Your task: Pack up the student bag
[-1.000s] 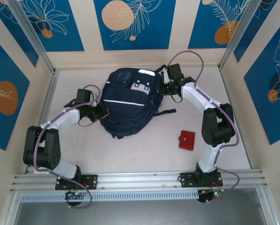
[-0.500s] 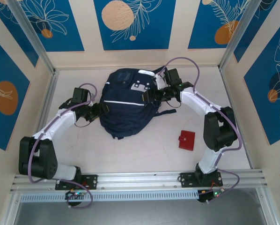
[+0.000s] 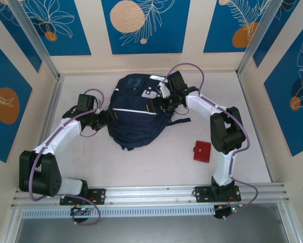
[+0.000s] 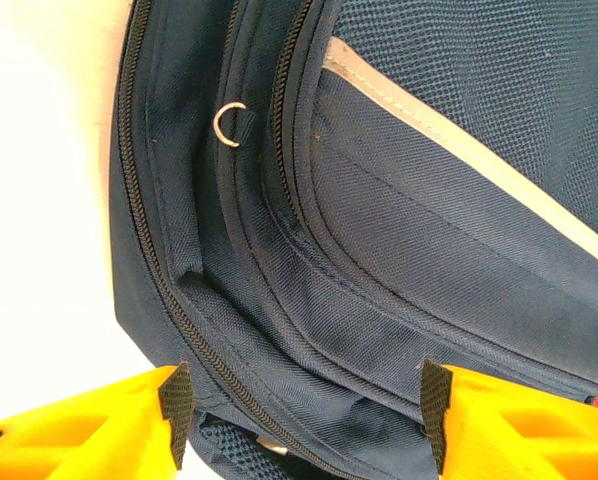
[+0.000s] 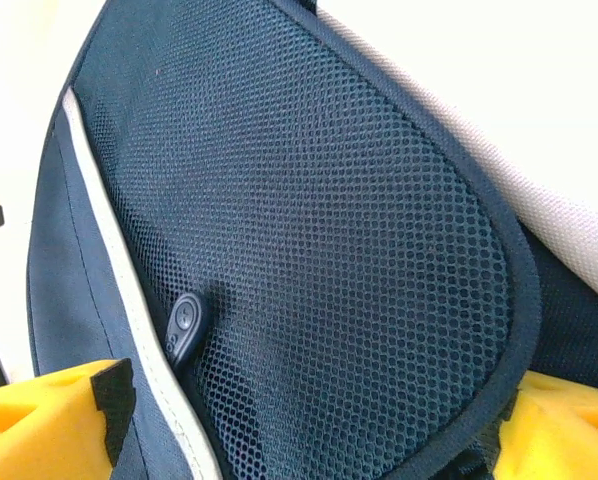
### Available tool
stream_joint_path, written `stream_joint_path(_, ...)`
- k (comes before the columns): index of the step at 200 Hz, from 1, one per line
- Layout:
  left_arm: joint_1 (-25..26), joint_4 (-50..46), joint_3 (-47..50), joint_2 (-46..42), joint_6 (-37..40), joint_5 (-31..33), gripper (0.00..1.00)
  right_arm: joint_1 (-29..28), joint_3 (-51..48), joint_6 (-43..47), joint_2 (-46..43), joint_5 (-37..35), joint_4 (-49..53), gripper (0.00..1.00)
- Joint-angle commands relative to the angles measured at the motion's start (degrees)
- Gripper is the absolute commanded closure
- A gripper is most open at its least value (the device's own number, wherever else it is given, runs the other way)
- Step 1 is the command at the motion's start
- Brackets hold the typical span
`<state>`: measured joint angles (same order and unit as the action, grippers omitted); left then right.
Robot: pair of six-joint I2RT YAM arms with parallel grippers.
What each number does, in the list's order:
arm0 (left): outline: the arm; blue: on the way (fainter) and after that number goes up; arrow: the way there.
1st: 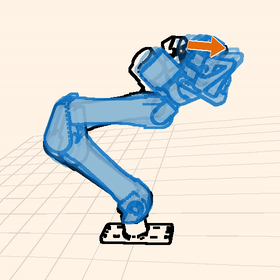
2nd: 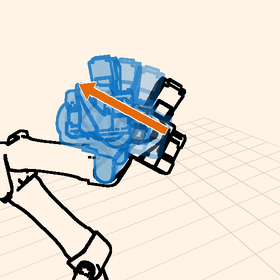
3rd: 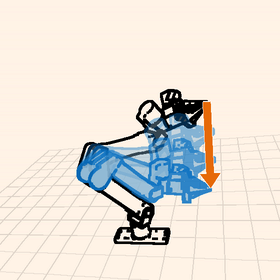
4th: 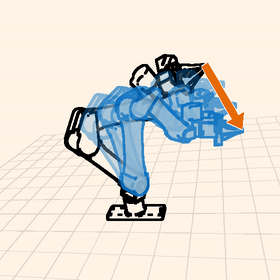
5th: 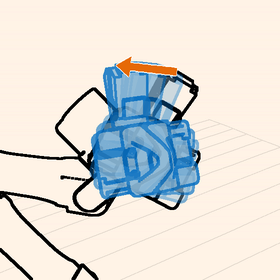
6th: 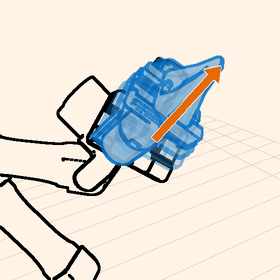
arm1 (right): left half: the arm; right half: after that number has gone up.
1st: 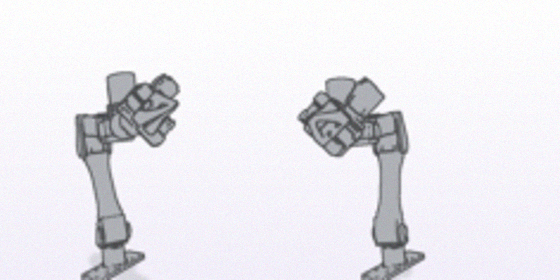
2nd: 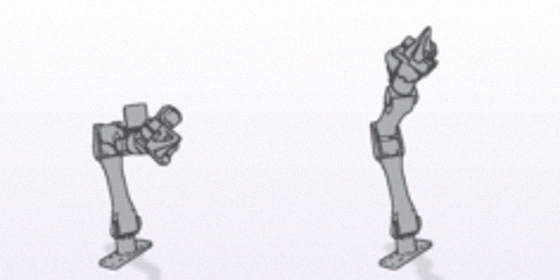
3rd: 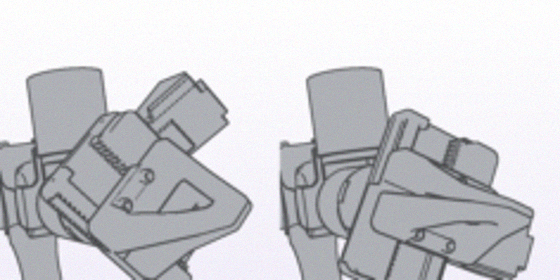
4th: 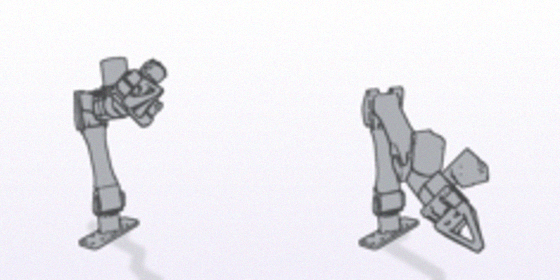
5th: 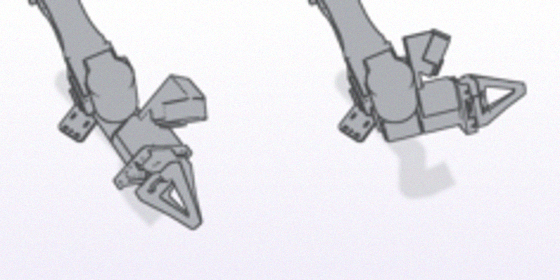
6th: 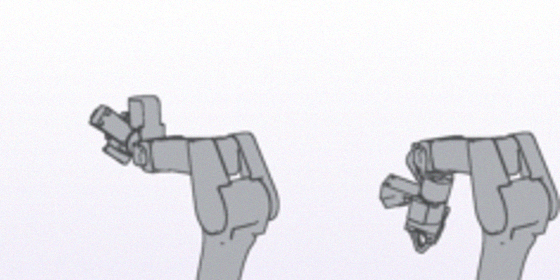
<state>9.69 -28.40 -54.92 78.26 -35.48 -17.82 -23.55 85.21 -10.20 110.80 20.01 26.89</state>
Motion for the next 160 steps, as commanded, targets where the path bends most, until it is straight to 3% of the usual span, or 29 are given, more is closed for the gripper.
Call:
stream_joint_path(1, 0.59, -1.46, -1.49, -0.60, 1.20, 0.42, 0.37, -1.77, -0.57, 3.39, -2.38, 1.23, 5.45, 0.11)
stream_joint_path(33, 0.76, -1.04, -1.77, -0.31, 1.23, 0.69, 0.36, -2.81, -7.81, 0.04, -9.58, 1.33, 6.10, 0.11)
stream_joint_path(74, 1.19, -0.99, -3.21, 0.75, 1.27, 0.25, 0.36, -4.06, -15.49, -2.70, -16.90, 9.38, 3.58, 0.12)
stream_joint_path(111, 2.20, -0.95, -4.15, 1.21, 1.21, 0.40, 0.36, -4.07, -15.88, -1.64, -18.53, -8.75, 1.57, 0.24)
stream_joint_path(140, 2.87, -1.26, -4.23, 1.07, 0.93, 0.86, 0.36, -4.13, -13.28, 2.33, -14.70, -14.24, 1.73, 0.43)
stream_joint_path(160, 3.14, -1.62, -4.23, 0.93, 0.77, 1.08, 0.36, -4.51, -11.29, 4.86, -12.19, -17.89, 2.92, 0.49)
